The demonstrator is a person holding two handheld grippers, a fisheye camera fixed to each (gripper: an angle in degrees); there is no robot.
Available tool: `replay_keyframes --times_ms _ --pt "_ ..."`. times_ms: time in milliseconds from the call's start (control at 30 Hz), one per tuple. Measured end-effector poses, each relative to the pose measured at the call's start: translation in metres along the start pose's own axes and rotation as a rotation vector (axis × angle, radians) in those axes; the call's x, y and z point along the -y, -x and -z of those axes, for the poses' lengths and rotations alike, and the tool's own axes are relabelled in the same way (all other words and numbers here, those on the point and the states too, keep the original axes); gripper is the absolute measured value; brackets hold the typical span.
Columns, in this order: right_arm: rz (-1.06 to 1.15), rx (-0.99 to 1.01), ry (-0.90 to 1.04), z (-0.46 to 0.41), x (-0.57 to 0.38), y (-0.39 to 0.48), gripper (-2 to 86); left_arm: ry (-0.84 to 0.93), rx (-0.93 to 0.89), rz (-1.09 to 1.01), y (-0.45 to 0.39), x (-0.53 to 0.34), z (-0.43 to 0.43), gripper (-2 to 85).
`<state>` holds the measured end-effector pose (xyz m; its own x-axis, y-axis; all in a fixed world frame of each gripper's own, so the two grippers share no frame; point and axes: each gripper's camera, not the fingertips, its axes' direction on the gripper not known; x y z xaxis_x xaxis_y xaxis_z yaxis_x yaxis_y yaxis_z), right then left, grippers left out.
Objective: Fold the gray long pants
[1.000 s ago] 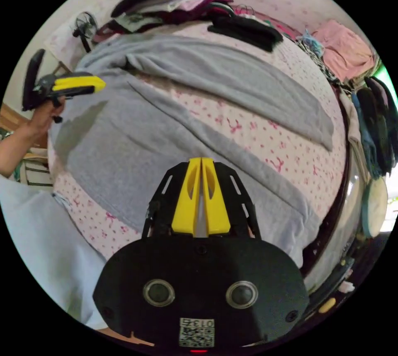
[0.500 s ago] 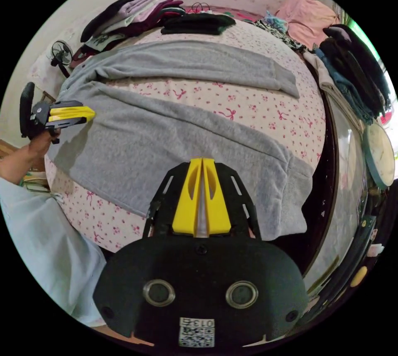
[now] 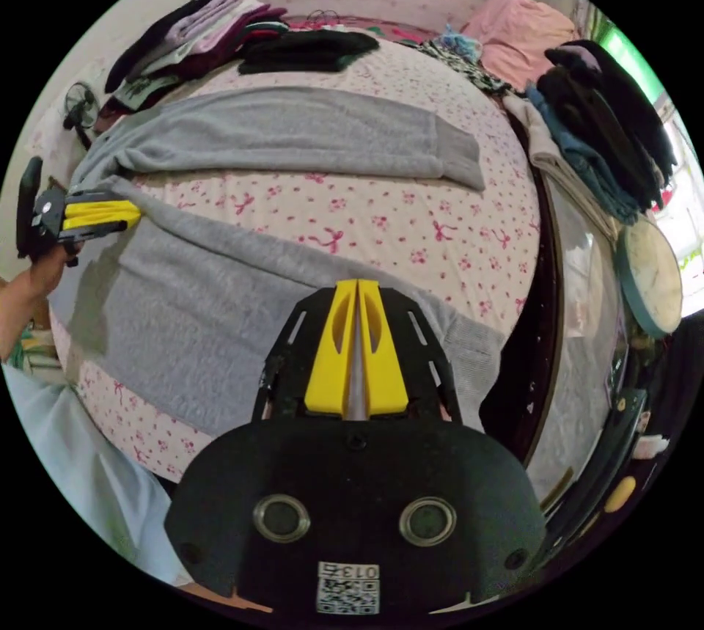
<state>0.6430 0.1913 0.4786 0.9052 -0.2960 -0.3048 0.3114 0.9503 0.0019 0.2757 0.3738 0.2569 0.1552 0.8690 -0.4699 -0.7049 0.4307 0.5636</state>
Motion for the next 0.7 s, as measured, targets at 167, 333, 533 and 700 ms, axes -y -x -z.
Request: replay_keyframes --times_ms 167,333,533,700 --pt "-0.108 0.029 0.042 0.002 -0.012 -0.042 0.0 0.015 -0.038 0.128 0.040 -0.006 0.004 -0.3" --pt "-0.021 0.115 -0.091 0.032 -0.042 -0.036 0.2 -0.085 -0.074 0.094 0.025 -0.022 0.041 -0.2" --pt "0.082 0.111 -0.005 0.022 -0.076 0.001 0.2 -0.001 -0.075 -0.017 -0.028 -0.064 0.058 -0.2" --pt "0.043 -0.050 0.075 0.021 -0.085 -0.009 0.1 0.070 -0.019 0.084 -0.020 -0.113 0.077 -0.3"
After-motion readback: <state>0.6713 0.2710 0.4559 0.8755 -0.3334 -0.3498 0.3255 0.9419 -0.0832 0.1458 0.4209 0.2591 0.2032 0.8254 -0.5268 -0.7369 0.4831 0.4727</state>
